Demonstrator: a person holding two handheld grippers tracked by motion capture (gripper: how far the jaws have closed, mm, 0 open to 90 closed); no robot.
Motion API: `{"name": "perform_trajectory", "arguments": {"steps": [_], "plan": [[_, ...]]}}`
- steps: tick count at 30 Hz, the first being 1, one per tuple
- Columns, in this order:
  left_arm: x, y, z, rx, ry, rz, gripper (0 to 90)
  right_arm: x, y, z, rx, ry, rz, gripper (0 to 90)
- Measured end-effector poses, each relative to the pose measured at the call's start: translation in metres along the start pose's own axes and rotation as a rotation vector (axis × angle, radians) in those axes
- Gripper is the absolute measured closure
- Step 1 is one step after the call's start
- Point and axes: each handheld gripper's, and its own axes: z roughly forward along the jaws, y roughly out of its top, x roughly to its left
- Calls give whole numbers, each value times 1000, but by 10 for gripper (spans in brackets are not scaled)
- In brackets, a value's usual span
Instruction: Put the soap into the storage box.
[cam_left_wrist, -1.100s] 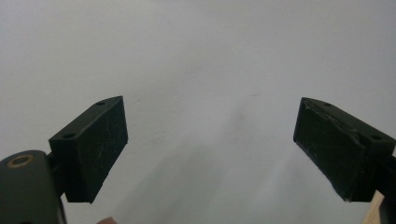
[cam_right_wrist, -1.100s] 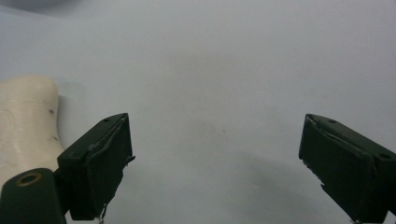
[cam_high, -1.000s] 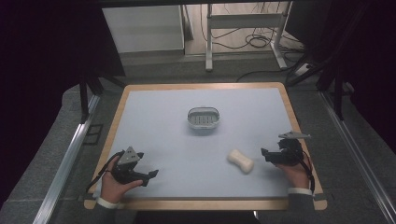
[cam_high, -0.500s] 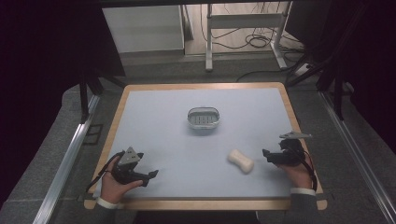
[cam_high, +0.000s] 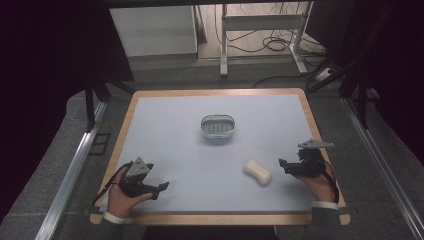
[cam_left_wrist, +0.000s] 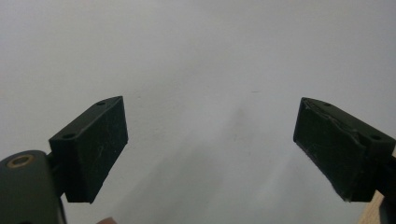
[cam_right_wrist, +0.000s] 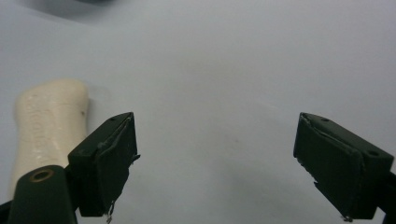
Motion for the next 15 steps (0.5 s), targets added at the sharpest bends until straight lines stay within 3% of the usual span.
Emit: {"name": "perform_trajectory", "arguments": {"steps": [2,8,12,15], "plan": [[0,0,-1,-4,-3,-5,105,3,2,-2,-8,28,-1,144],[0,0,-3,-15,-1,-14,105,10,5,-5,10,27,-34,151],[0,0,-3,-14,-2,-15,105,14,8,-6,54,49,-60,161],[0,0,-4,-16,1,-15,105,15,9,-6,54,61,-68,165]]}}
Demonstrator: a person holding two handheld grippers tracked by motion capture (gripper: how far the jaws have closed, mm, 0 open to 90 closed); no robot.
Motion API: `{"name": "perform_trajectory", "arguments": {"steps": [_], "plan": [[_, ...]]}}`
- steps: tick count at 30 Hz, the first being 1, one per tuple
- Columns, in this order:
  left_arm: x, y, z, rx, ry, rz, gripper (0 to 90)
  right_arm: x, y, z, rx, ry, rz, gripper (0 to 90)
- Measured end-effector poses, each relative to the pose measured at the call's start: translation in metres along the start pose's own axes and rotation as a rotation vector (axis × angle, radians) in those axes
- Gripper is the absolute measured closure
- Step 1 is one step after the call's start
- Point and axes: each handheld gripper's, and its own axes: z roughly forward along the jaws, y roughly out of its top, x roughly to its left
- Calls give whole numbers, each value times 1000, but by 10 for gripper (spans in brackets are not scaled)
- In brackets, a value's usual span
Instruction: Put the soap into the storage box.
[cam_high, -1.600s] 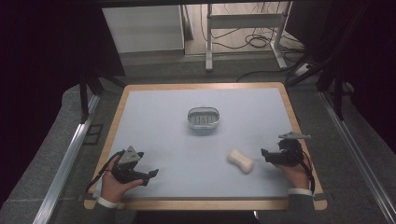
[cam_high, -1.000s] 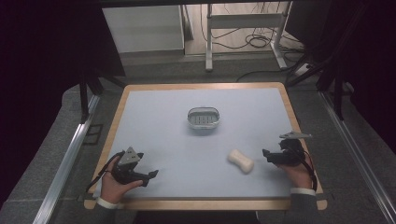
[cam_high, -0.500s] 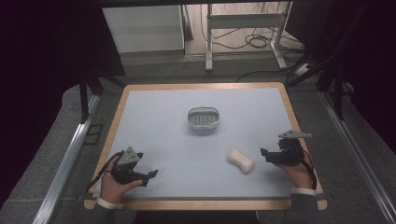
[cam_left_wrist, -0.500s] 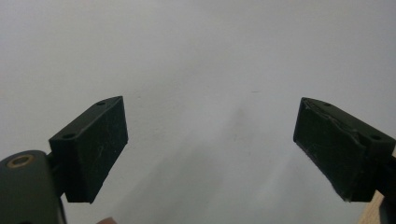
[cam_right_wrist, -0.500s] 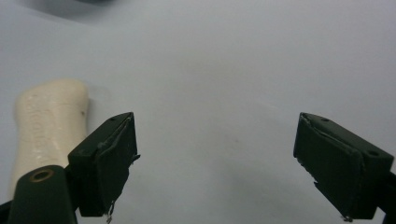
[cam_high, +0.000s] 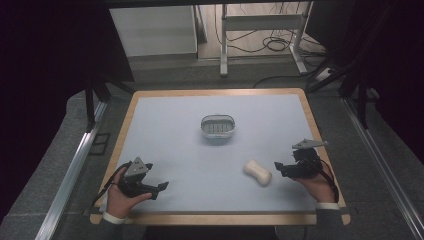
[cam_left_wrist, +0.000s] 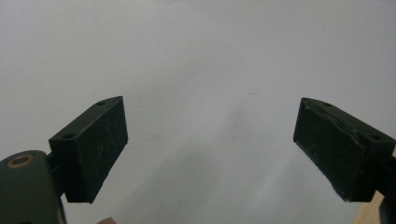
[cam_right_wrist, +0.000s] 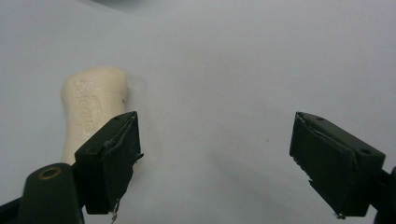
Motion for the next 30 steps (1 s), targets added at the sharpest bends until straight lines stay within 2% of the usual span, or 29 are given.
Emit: {"name": "perform_trajectory", "arguments": {"steps": [9,19,30], "plan": [[0,0,-1,-5,0,-1,105,3,9,3,55,5,-56,185],[-1,0,0,2,-2,2,105,7,21,1,53,28,-71,186],[0,0,-1,4,-4,5,105,17,33,7,108,46,-107,203]]}}
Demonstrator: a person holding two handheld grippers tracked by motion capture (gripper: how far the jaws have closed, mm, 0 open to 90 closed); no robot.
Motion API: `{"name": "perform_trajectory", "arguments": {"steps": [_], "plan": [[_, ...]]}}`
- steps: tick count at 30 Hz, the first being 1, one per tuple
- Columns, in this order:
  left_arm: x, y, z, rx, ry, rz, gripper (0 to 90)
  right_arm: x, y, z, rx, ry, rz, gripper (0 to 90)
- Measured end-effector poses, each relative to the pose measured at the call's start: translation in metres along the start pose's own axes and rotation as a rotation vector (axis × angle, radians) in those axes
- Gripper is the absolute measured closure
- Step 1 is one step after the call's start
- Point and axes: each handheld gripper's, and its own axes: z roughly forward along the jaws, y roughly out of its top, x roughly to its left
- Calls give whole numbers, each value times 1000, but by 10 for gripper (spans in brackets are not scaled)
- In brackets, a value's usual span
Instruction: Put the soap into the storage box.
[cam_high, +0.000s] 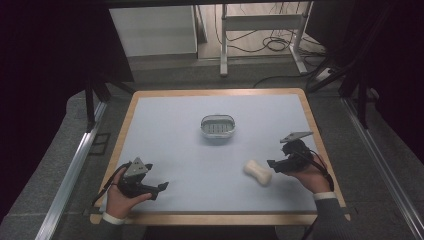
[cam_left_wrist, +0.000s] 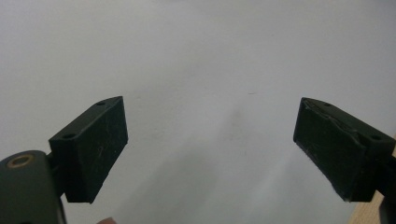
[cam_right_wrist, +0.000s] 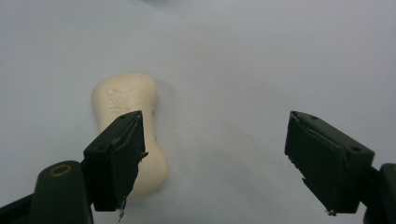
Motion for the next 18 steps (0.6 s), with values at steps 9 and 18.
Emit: {"name": "perform_trajectory", "arguments": {"steps": [9,18], "plan": [[0,0,1,3,1,5,105,13,9,8,52,43,-45,225],[1,0,0,-8,1,2,105,24,11,20,126,78,-83,251]]}}
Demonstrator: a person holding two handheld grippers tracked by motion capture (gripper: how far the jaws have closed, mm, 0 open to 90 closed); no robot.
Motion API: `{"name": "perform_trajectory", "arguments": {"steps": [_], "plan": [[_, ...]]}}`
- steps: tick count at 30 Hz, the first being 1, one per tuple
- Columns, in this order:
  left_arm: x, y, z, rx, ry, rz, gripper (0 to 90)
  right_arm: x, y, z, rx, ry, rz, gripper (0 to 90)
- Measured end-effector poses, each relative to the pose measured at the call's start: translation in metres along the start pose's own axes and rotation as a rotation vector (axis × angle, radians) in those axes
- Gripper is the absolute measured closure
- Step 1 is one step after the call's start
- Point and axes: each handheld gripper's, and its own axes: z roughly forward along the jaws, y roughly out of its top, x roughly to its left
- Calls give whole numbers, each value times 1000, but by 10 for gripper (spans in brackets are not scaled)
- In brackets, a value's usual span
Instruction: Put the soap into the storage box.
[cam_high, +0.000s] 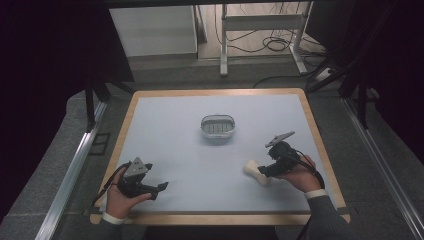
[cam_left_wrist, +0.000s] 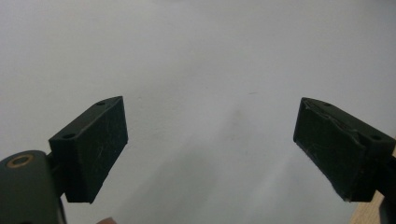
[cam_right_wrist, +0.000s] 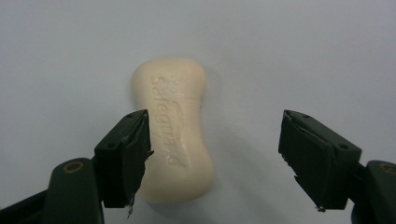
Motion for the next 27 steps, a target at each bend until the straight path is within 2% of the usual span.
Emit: {"name": "perform_trajectory", "arguments": {"steps": [5,13,18,20,25,27], "plan": [[0,0,1,7,-2,7,105,9,5,7,37,27,-17,281],[0,0,2,10,-5,8,105,14,11,18,105,38,-27,323],[-1,0,2,6,-5,5,105,19,17,26,148,36,-48,380],[-1,0,2,8,-7,6,105,21,20,30,192,37,-49,405],[0,0,1,4,-6,5,105,23,23,35,222,35,-56,428],[0,0,1,4,-5,5,105,25,24,40,258,20,-56,467]]}}
